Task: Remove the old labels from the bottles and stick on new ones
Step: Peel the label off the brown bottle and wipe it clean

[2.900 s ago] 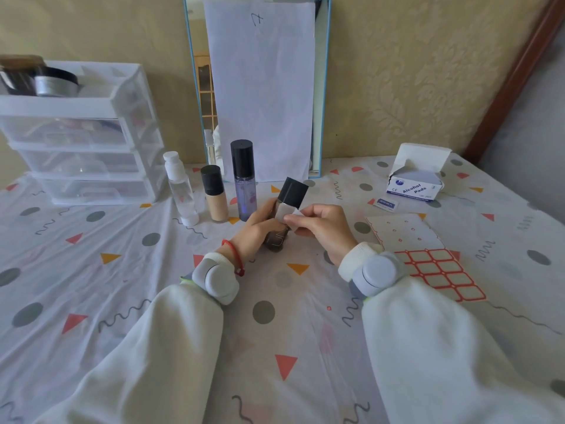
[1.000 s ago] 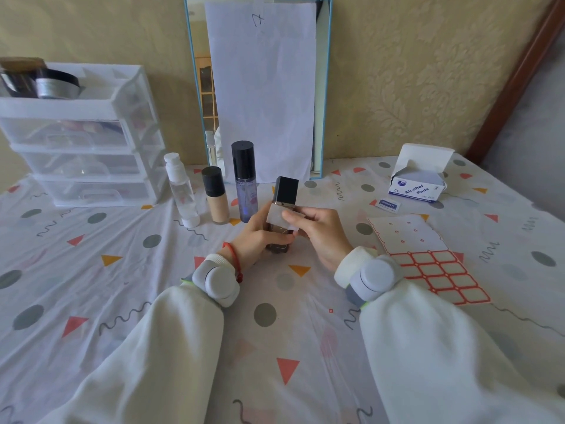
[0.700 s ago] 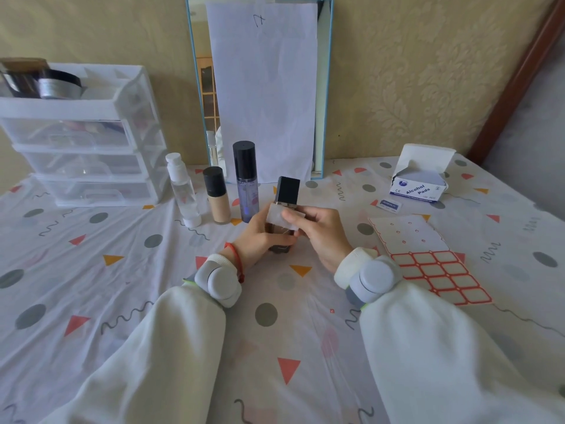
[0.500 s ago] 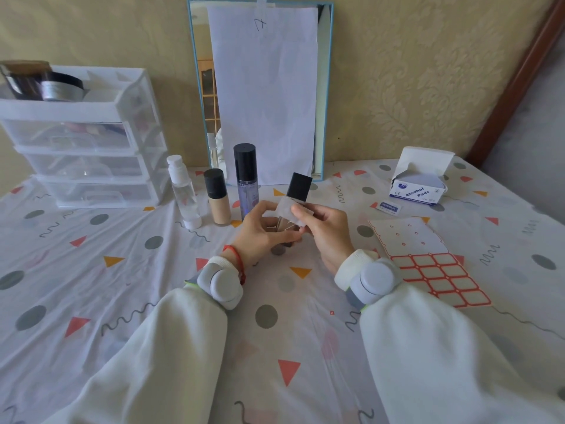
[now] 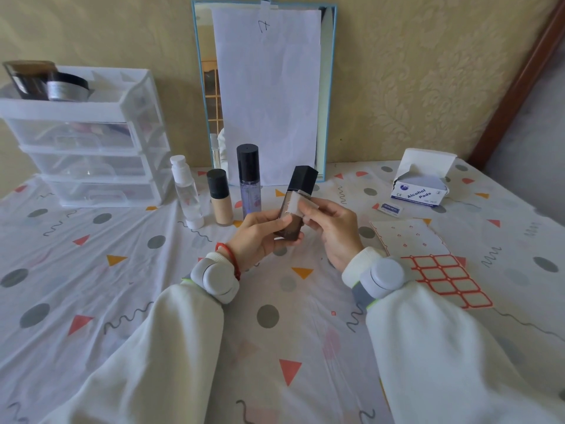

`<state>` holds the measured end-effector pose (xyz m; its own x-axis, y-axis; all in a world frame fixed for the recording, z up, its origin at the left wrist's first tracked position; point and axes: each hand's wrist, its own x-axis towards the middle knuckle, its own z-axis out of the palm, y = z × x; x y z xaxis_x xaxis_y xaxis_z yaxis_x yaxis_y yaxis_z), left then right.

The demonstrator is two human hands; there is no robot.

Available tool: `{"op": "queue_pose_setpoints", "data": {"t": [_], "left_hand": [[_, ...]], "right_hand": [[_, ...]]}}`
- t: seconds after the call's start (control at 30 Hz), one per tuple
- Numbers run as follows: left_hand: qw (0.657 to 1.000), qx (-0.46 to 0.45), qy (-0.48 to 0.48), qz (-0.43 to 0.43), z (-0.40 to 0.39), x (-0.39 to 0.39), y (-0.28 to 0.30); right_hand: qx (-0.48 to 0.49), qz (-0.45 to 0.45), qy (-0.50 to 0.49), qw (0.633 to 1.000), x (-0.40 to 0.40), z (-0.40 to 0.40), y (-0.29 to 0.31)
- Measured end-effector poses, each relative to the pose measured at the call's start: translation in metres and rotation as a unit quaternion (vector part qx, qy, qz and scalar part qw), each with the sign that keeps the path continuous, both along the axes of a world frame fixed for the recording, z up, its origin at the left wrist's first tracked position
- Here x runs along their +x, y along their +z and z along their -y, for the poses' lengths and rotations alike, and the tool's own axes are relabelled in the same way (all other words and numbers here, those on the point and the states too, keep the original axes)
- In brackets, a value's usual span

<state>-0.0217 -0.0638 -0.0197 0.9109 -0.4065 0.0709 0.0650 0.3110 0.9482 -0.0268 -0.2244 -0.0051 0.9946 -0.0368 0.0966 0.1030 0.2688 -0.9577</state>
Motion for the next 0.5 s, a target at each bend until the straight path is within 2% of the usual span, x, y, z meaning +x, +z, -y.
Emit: {"op": "queue_pose_setpoints", "data": {"t": [0.1, 0.23, 0.33, 0.5], "left_hand": [[1.000, -0.005, 0.008, 0.002, 0.0006, -0.0004, 0.0012], [1.000, 0.002, 0.005, -0.012, 0.0007, -0.0013, 0.0031], [1.000, -0.003, 0.013, -0.002, -0.0002, -0.0015, 0.0034], [0.996, 0.051, 0.062, 0.023, 0.0004, -0.0015, 0.0009]], "right_hand": [[-0.023, 0.006, 0.013, 1.000, 0.0008, -0.0004, -0.0014], [0.019, -0.010, 0.008, 1.000, 0.0011, 0.0002, -0.0003], [-0.015, -0.004, 0.023, 1.000, 0.0006, 0.0002, -0.0006], [-0.019, -0.022, 0.009, 1.000, -0.0006, -0.0017, 0.0015]]}}
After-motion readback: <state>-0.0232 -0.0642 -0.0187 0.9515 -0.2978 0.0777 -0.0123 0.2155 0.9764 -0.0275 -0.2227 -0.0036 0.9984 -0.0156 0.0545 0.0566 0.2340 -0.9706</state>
